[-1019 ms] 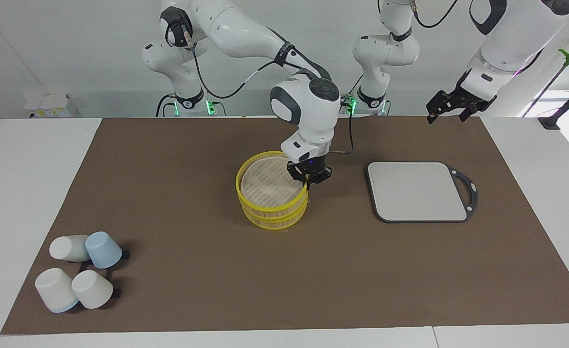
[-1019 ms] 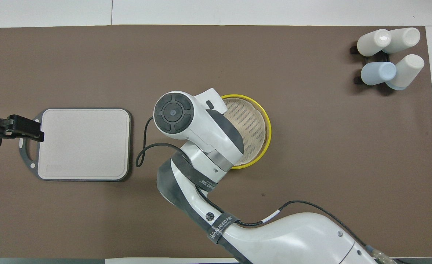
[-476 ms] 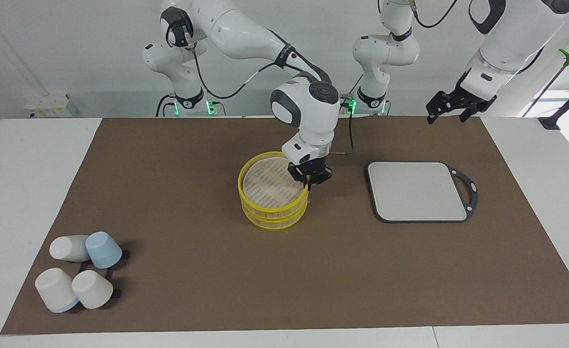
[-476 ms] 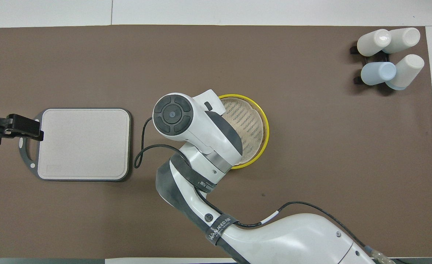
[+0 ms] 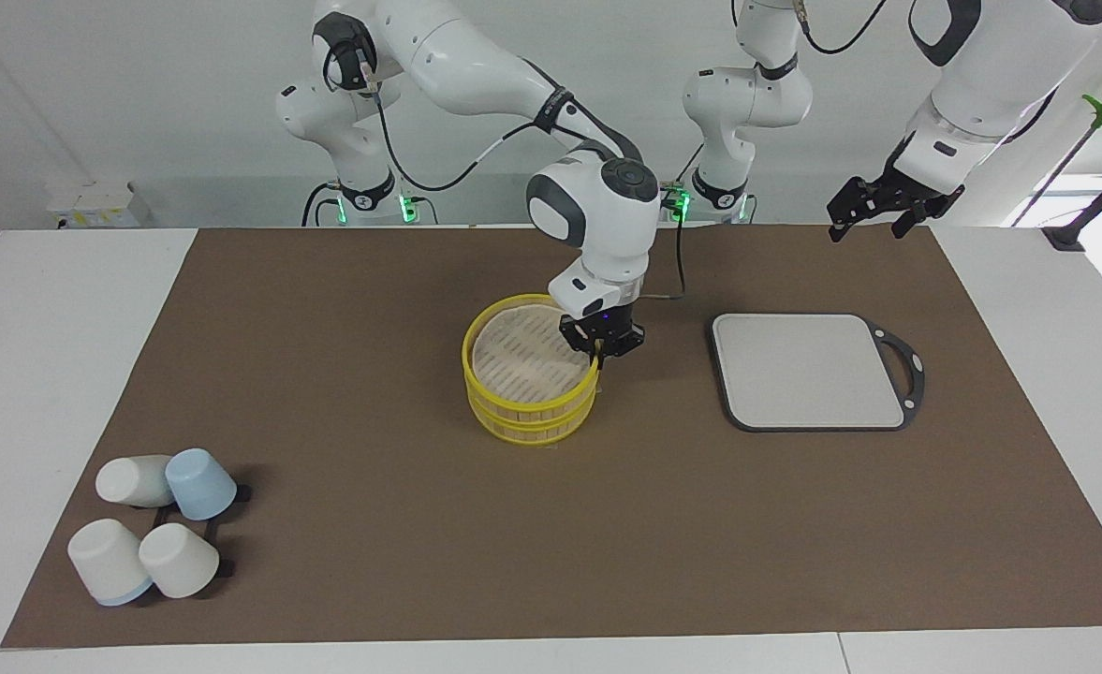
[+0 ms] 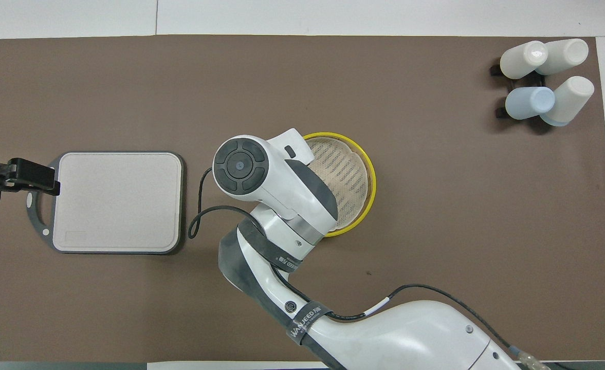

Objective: Place bun in steamer

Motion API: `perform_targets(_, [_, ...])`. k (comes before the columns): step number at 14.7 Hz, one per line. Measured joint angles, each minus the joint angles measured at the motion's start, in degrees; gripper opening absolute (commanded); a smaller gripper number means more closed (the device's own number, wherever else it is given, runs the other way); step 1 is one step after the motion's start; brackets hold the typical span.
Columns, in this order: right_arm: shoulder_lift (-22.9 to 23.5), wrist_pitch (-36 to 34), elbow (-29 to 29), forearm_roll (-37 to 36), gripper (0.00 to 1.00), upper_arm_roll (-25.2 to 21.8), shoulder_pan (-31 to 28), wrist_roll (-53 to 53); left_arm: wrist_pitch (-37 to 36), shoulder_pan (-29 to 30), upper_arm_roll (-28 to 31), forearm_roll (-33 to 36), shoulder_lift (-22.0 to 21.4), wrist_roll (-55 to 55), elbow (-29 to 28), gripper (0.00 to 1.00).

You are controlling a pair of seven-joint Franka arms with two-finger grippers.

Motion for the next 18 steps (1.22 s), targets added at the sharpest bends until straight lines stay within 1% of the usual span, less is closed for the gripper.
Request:
perform_targets(1, [-0.05,0.77,-0.46,0.36,1.00,0.02,-0.01,0.00,0.00,0.01,0.00,0.00,0.00,0.00,0.00,1.00])
perform_targets(3, [0.00,2.18,-1.32,0.69,1.00,0.10,0.03,0.00,0.01,0.02,0.00,0.00,0.00,0.00,0.00,1.00])
perform_targets(5, [-0.20,1.88,-1.06,0.87,1.00,0.15,0.01,0.01,0.01,0.02,0.00,0.00,0.00,0.00,0.00,1.00])
perform_targets(7, [-1.27,-0.63,0.20,0.87,1.00,-0.03,-0.98,-0.03,0.03,0.04,0.00,0.00,0.00,0.00,0.00,1.00])
perform_targets(9, [-3.92,-4.49,1.50,0.89,1.00,-0.05,-3.51,-3.74,0.03,0.07,0.00,0.00,0.00,0.00,0.00,1.00])
perform_targets(12, [-9.38,-12.16,1.78,1.19,1.00,-0.12,-8.55,-16.18,0.04,0.10,0.00,0.00,0.00,0.00,0.00,1.00])
perform_targets(14, [-12.30,-16.67,1.73,1.35,1.00,-0.23,-13.46,-27.24,0.05,0.12,0.00,0.00,0.00,0.00,0.00,1.00])
perform_targets(16, [-14.16,-20.18,1.69,1.47,1.00,-0.35,-18.74,-38.89,0.06,0.12,-0.02,0.00,0.00,0.00,0.00,1.00])
perform_targets(18, [-15.51,-22.98,1.63,1.54,1.00,-0.42,-23.64,-47.34,0.06,0.12,-0.02,0.00,0.00,0.00,0.00,1.00])
